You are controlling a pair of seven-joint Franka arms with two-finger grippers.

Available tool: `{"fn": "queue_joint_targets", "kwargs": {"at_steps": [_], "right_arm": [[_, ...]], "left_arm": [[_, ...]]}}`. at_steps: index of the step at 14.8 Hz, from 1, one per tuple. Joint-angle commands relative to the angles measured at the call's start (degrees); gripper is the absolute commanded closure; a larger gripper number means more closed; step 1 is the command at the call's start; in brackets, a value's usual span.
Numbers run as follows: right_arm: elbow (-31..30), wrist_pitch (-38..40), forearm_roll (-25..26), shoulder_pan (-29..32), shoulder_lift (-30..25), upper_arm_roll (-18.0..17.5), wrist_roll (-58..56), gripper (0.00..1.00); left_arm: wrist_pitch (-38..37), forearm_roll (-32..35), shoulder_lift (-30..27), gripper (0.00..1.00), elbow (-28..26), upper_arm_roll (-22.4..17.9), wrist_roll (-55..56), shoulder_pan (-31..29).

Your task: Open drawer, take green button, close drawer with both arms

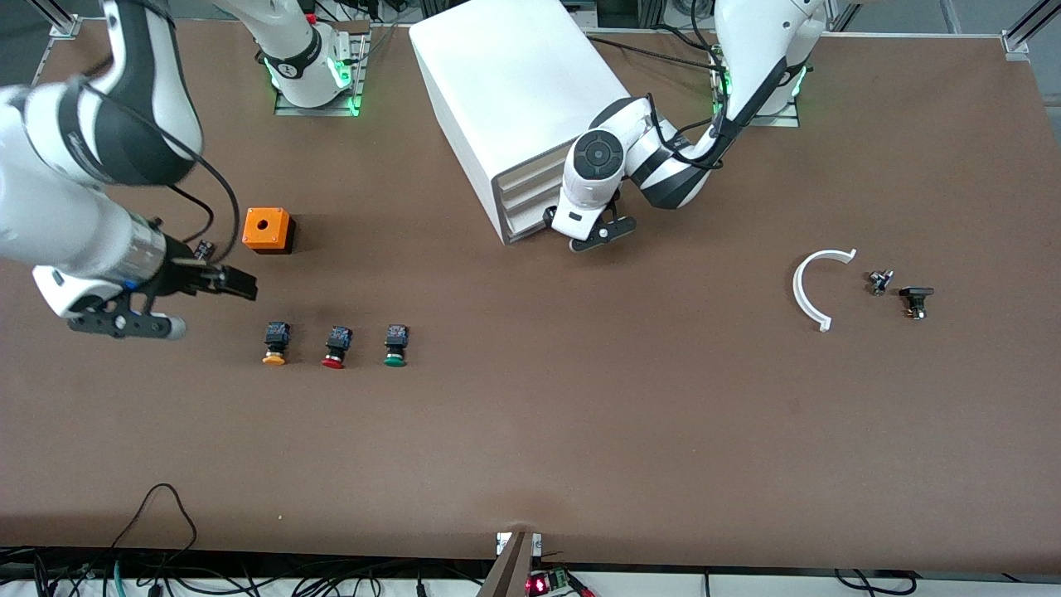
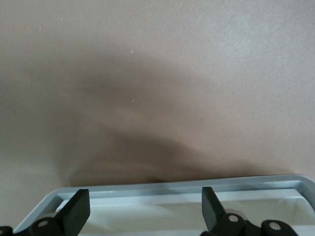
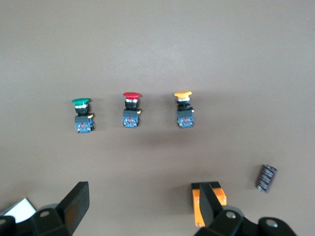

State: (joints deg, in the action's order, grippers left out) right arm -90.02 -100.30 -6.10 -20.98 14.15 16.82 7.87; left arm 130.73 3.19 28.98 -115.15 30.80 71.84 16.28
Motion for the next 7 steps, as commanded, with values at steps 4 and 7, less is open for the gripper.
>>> {"fn": "queue_joint_targets", "kwargs": {"at_steps": [4, 7], "right_arm": [[-0.69, 6.08, 3.82, -0.38, -7.11, -0.12, 2.23, 0.01], [-0.77, 7.04, 3.99, 6.61, -9.4, -6.66, 2.06, 0.01]], "left_arm": [[-1.97, -1.87, -1.47, 0.0, -1.13, 1.98, 0.76, -0.11], [-2.15, -1.87, -1.47, 0.0, -1.13, 2.07, 0.67, 0.07]]}}
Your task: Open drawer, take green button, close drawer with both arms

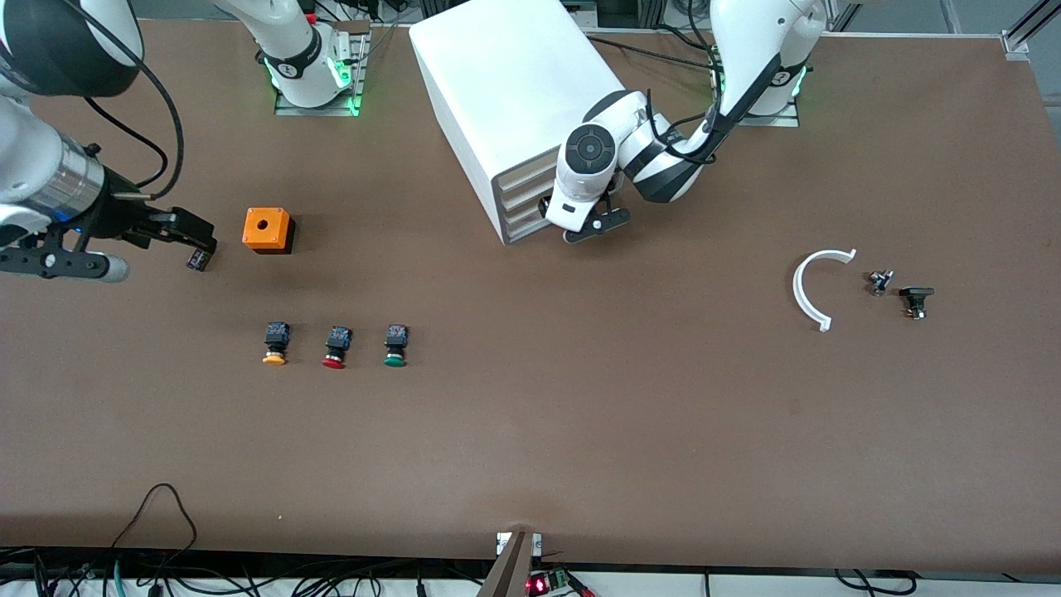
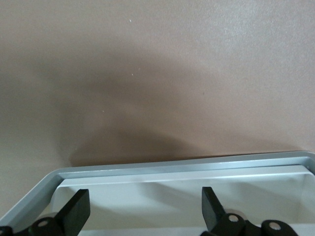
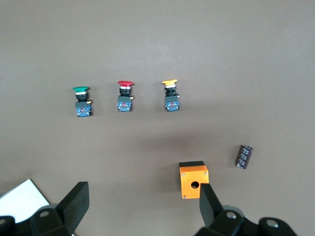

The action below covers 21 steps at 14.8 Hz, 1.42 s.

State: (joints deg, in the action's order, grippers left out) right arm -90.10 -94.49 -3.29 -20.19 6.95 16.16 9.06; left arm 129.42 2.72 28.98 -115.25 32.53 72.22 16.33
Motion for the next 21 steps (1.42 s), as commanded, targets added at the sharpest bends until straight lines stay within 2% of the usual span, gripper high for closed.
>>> {"fn": "queue_joint_targets", "kwargs": {"at_steps": [1, 2, 3, 6, 9, 12, 14, 16, 19, 21], "right_arm": [[-0.69, 1.24, 1.26, 11.34, -2.82, -11.71, 0.78, 0.01], [-0.69, 1.24, 1.35, 15.84, -3.35, -16.29, 0.69, 0.01], [-0.78, 1.32, 1.87, 18.75, -3.7, -19.21, 0.61, 0.01], [-0.34, 1.85, 3.63, 21.06, -3.79, -22.4, -0.36, 0.01], [-0.34, 2.91, 3.81, 21.07, -4.14, -22.49, -0.88, 0.01], [-0.25, 2.38, 6.0, 20.98, -4.05, -22.49, -0.19, 0.01], [0.01, 2.82, 5.48, 21.07, -3.97, -22.58, -1.14, 0.01], [1.67, 2.47, 5.48, 20.98, -3.62, -22.58, -0.01, 0.01], [3.18, 2.38, 6.01, 20.98, -3.35, -22.58, -1.06, 0.01], [3.18, 2.12, 5.23, 20.98, -3.35, -22.49, -1.06, 0.01]], "left_arm": [[-0.92, -1.4, -1.47, 0.0, -1.03, 0.35, 0.29, -0.07], [-1.01, -1.4, -1.47, 0.0, -0.95, 0.26, 0.21, -0.24], [-1.1, -1.4, -1.56, 0.0, -0.68, 0.26, -0.23, -0.5], [-6.52, -1.23, -2.34, 0.0, 2.55, 0.26, -1.98, -2.6], [-16.97, -0.53, -3.49, 0.0, 9.05, -0.18, -5.41, -3.93], [-27.96, -0.44, -4.89, 0.0, 16.0, -0.27, -13.83, -8.14], [-32.8, 1.04, -6.21, 0.0, 19.17, -0.27, -20.59, -11.65], [-33.44, 4.47, -8.05, 0.0, 20.23, 0.34, -27.62, -15.26], [-34.58, 4.75, -11.21, 0.0, 22.16, -0.71, -37.03, -18.6], [-34.58, 4.14, -14.99, 0.0, 22.17, -6.82, -47.2, -17.65]]}}
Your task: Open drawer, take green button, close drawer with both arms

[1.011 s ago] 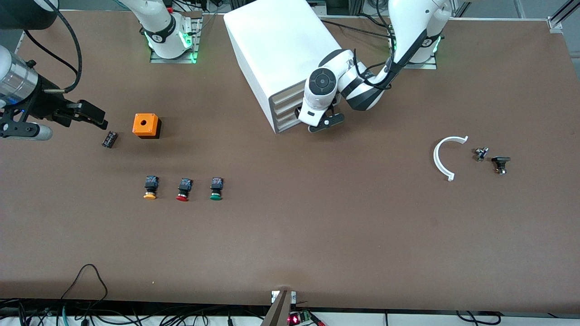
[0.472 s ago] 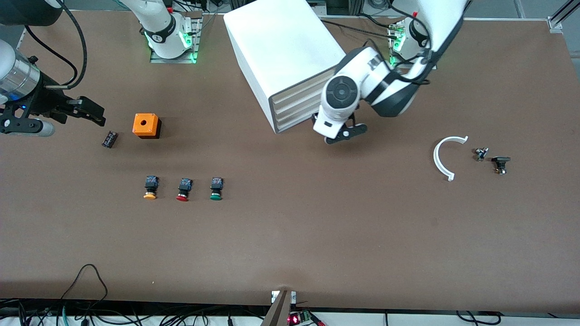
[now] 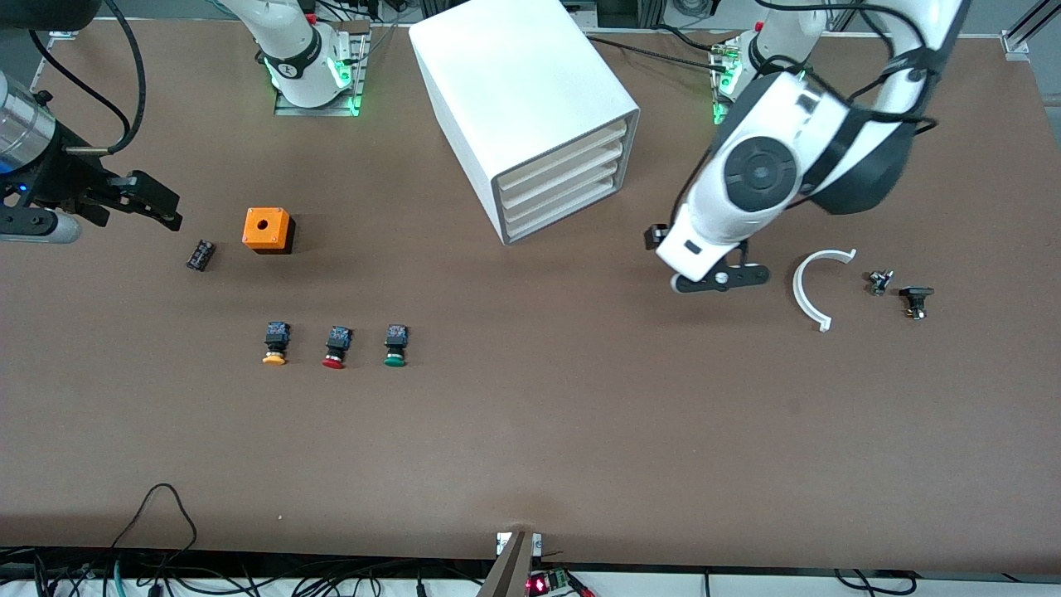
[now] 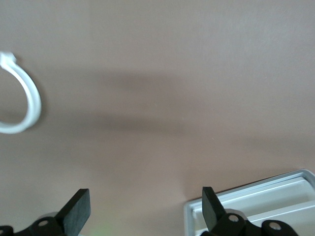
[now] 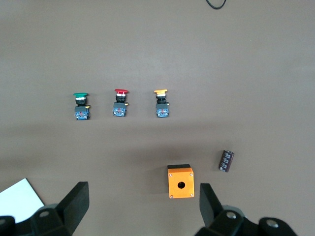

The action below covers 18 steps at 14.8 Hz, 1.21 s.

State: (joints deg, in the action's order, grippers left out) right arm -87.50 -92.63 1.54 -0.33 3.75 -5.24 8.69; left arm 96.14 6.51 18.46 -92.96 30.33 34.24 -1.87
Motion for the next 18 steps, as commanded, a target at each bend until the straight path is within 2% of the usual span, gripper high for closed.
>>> {"fn": "queue_joint_targets", "kwargs": {"at_steps": [1, 3, 7, 8, 11, 18], "right_arm": [[0.66, 0.26, 0.31, 1.2, -0.15, -1.09, -0.78, 0.01], [0.58, 0.26, 0.13, 1.2, -0.06, -1.0, -0.78, 0.01], [0.66, 0.26, 0.13, 1.12, 0.12, -1.09, -0.87, 0.01], [0.66, 0.26, 0.04, 1.12, 0.21, -1.09, -0.78, 0.01], [0.66, 0.35, 0.13, 1.12, 0.21, -1.09, -0.95, 0.01], [0.93, 0.26, -0.05, 1.12, 0.12, -1.09, -0.34, 0.01]], "left_arm": [[-1.14, -0.61, -6.13, 0.0, -0.29, -8.32, -14.85, 0.82], [-0.78, -2.55, -9.21, 0.0, -0.81, -14.22, -26.8, 0.99], [-0.35, -8.43, -15.1, 0.0, -3.71, -26.43, -41.41, 3.35], [-0.34, -9.75, -16.16, 0.0, -3.89, -28.29, -43.27, 4.06], [-0.6, -9.86, -19.15, 0.0, -4.68, -28.84, -42.16, 4.16], [-0.78, -7.83, -18.2, 0.0, -3.98, -29.19, -40.75, 3.72]]}}
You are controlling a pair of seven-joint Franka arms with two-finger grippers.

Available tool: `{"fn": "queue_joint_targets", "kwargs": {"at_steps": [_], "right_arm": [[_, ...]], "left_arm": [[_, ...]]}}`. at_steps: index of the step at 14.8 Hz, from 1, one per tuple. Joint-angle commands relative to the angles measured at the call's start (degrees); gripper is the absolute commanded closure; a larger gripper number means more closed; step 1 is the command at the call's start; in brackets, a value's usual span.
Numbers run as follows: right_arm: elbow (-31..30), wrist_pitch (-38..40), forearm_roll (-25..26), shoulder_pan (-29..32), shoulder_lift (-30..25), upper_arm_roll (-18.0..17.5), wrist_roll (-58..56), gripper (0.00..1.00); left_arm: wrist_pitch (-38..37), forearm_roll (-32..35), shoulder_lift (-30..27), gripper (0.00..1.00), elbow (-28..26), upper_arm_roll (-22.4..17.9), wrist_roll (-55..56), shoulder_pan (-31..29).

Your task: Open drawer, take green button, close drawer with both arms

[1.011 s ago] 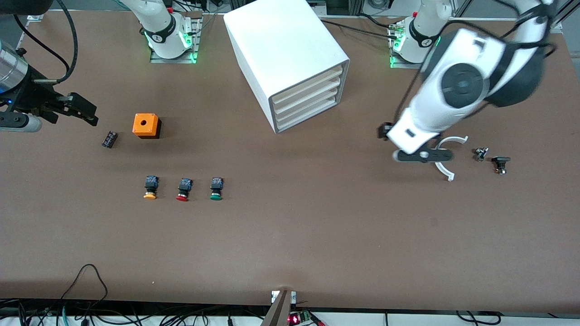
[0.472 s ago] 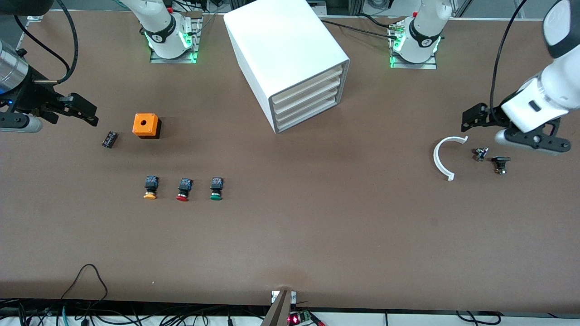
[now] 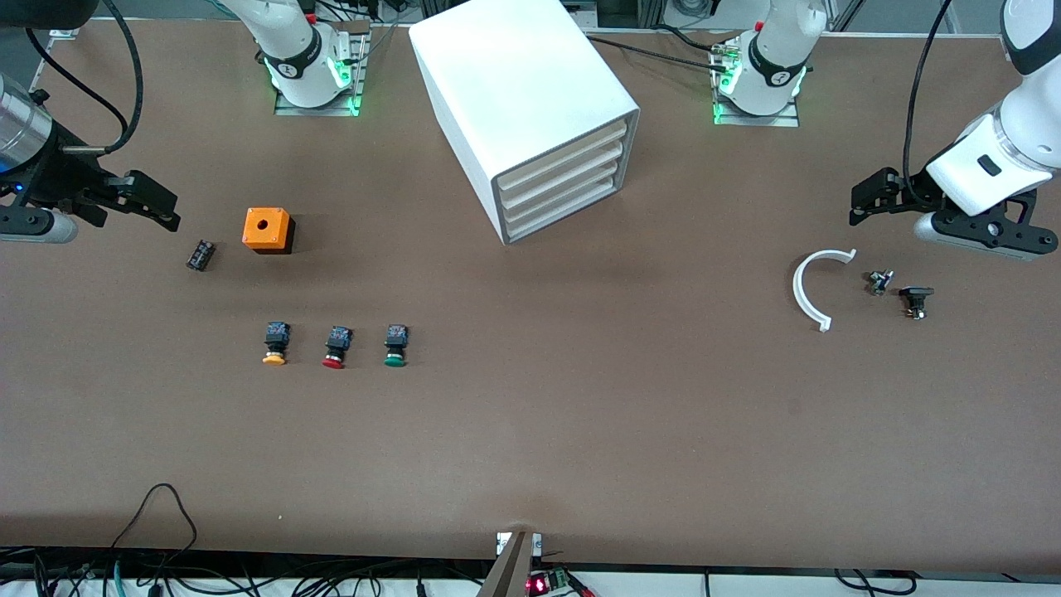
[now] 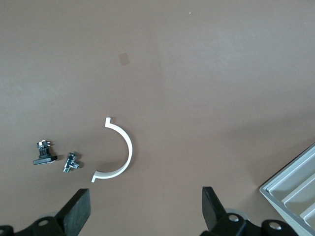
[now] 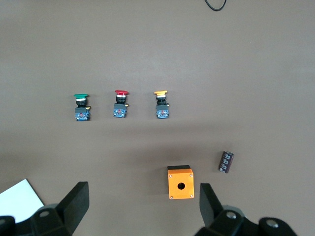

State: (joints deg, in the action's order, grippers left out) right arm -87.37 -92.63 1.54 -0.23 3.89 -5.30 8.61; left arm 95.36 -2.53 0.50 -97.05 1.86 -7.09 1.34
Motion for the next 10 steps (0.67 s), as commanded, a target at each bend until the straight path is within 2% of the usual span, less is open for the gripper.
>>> {"fn": "queue_joint_targets", "kwargs": {"at_steps": [1, 4, 10], "right_arm": [[0.8, 0.26, -0.13, 1.03, 0.07, -1.12, -0.52, 0.01], [0.62, 0.35, -1.18, 1.03, -0.02, -1.12, -0.61, 0.01], [0.62, 1.14, -1.45, 1.03, -0.28, -1.2, -5.71, 0.01]], "left_arm": [[-0.17, 1.21, -0.24, 0.0, 0.2, -0.72, 0.94, 0.24], [-0.96, 3.85, -0.42, 0.0, 0.72, 0.16, 1.12, 0.24], [-1.49, 3.85, -0.42, 0.0, 2.48, 0.42, 2.26, 0.76]]}}
